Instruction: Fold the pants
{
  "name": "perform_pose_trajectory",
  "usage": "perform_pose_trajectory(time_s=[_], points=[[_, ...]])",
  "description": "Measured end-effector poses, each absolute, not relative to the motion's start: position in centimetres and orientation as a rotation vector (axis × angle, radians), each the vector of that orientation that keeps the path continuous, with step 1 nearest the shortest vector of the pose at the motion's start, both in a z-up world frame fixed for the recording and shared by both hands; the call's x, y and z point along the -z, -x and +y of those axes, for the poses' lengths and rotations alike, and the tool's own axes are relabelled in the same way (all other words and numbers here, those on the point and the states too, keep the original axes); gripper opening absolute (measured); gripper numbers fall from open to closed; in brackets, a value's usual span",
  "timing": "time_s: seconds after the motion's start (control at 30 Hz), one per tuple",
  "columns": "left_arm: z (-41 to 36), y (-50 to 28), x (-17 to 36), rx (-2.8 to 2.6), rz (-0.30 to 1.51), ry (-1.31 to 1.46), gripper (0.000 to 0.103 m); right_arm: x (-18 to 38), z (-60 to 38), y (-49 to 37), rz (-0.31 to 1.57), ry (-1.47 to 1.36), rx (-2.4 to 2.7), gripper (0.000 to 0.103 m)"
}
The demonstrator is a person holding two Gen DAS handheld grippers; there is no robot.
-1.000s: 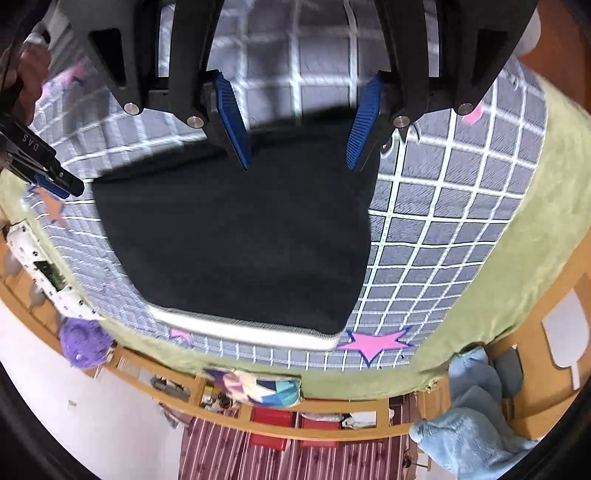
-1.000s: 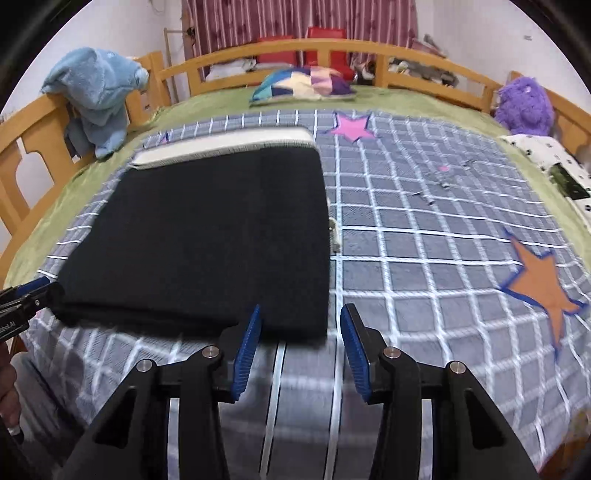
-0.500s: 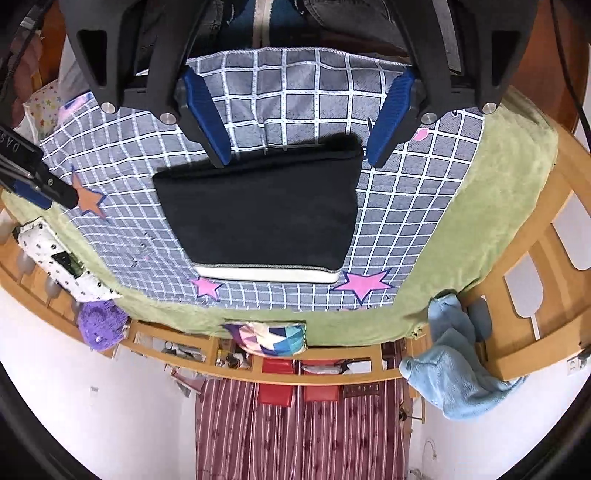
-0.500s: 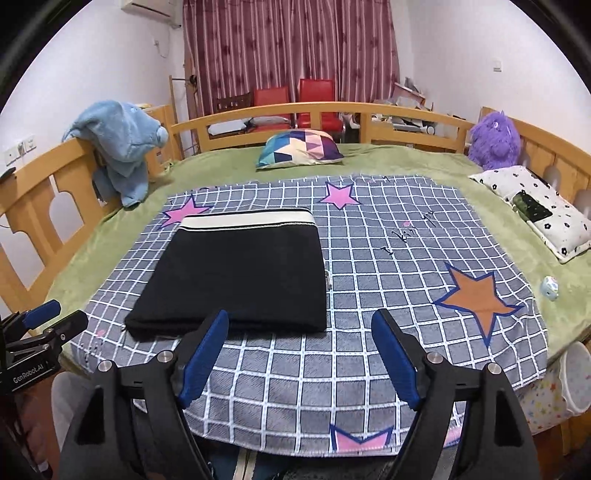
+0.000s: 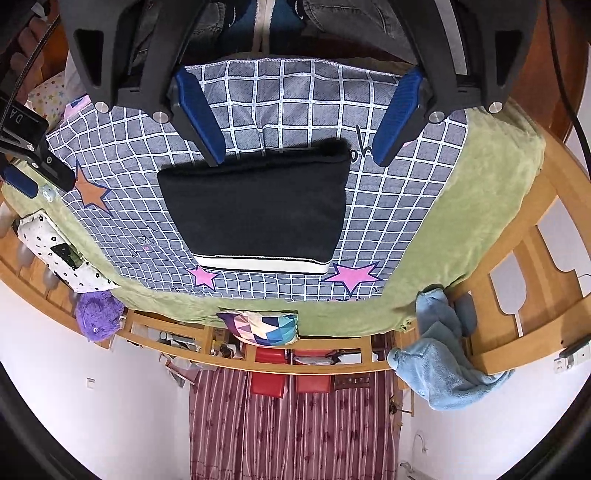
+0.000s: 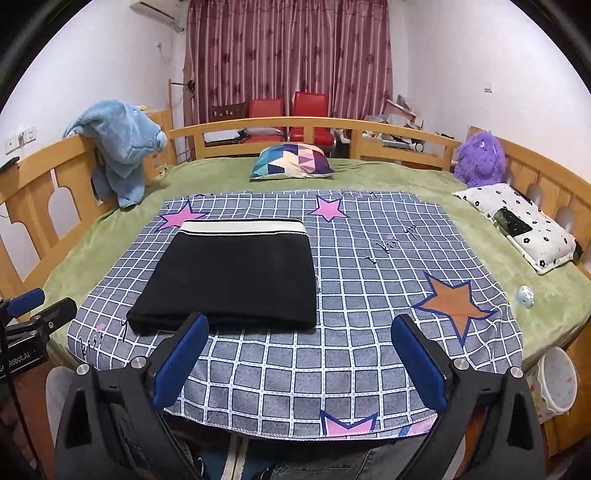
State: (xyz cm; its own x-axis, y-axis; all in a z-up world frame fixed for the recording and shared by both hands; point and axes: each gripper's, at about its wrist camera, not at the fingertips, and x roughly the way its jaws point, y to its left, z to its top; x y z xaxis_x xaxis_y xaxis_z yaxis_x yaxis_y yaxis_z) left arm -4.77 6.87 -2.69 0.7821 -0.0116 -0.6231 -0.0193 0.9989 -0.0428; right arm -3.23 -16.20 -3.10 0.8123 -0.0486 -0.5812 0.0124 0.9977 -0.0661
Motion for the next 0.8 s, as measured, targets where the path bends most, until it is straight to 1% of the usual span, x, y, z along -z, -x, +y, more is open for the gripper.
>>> perform_pose_trajectory(time_s=[0.8], points=[[5.73, 5.32, 2.65, -0.004, 0.672, 0.03, 0.081, 3.13, -16.89, 4.06, 0.633, 0.038, 0.041, 0.098]])
